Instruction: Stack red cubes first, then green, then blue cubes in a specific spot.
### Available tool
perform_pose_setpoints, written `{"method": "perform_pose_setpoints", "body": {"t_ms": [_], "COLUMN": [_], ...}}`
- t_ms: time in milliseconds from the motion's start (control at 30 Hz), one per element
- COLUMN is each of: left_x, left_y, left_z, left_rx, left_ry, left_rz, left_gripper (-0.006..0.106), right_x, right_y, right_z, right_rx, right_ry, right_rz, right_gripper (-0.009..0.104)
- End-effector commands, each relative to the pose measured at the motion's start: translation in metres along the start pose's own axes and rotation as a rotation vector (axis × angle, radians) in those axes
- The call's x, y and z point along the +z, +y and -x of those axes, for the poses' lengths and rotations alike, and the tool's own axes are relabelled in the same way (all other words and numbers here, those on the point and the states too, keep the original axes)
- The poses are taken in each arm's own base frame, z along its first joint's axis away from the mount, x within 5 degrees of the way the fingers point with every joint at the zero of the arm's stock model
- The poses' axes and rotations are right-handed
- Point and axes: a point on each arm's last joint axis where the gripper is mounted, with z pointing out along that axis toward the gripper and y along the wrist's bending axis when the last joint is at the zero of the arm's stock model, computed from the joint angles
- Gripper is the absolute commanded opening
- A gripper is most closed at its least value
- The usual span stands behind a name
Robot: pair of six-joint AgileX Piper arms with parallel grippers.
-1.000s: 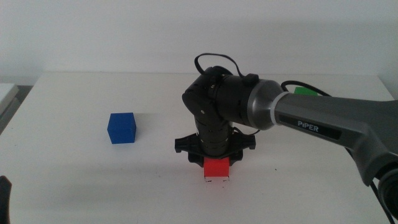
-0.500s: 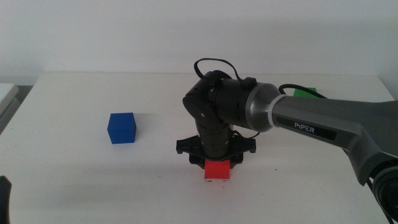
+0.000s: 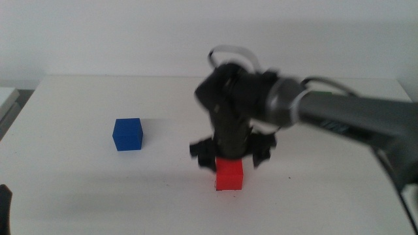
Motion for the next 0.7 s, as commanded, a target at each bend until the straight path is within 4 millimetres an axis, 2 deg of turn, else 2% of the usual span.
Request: {"method": "perform_pose_setpoints", "body": {"t_ms": [0, 67, 133, 233, 300, 400, 567, 667], "left_x": [0.0, 0.0, 0.0, 0.0, 0.0, 0.0, 0.0, 0.0], "left_y": [0.0, 0.0, 0.0, 0.0, 0.0, 0.0, 0.0, 0.0], "left_z": [0.002, 0.002, 0.002, 0.002, 0.002, 0.002, 0.002, 0.002], "left_rx": [-0.007, -0.007, -0.007, -0.007, -0.007, -0.007, -0.007, -0.007], "left_ry": [-0.019, -0.019, -0.019, -0.019, -0.019, -0.019, -0.019, -0.019], "left_rz": [-0.001, -0.001, -0.001, -0.001, -0.001, -0.001, -0.001, -0.001], "left_gripper": [0.094, 0.094, 0.094, 0.094, 0.094, 0.094, 0.094, 0.094], "right_x": [-0.043, -0.066, -0.083, -0.092, -0.088, -0.07, -0.031, -0.007], "right_y": [-0.025, -0.047, -0.079, -0.13, -0.161, -0.198, -0.231, -0.243], "right_z": [0.014, 0.025, 0.039, 0.063, 0.077, 0.098, 0.122, 0.13], "right_rx": [-0.017, -0.013, 0.006, 0.067, 0.116, 0.142, 0.151, 0.173], "right_ry": [-0.081, -0.138, -0.196, -0.285, -0.322, -0.355, -0.389, -0.38], "right_rz": [0.013, 0.026, 0.008, -0.05, -0.071, -0.056, 0.012, 0.003], "right_gripper": [0.077, 0.077, 0.077, 0.077, 0.077, 0.077, 0.077, 0.077]}}
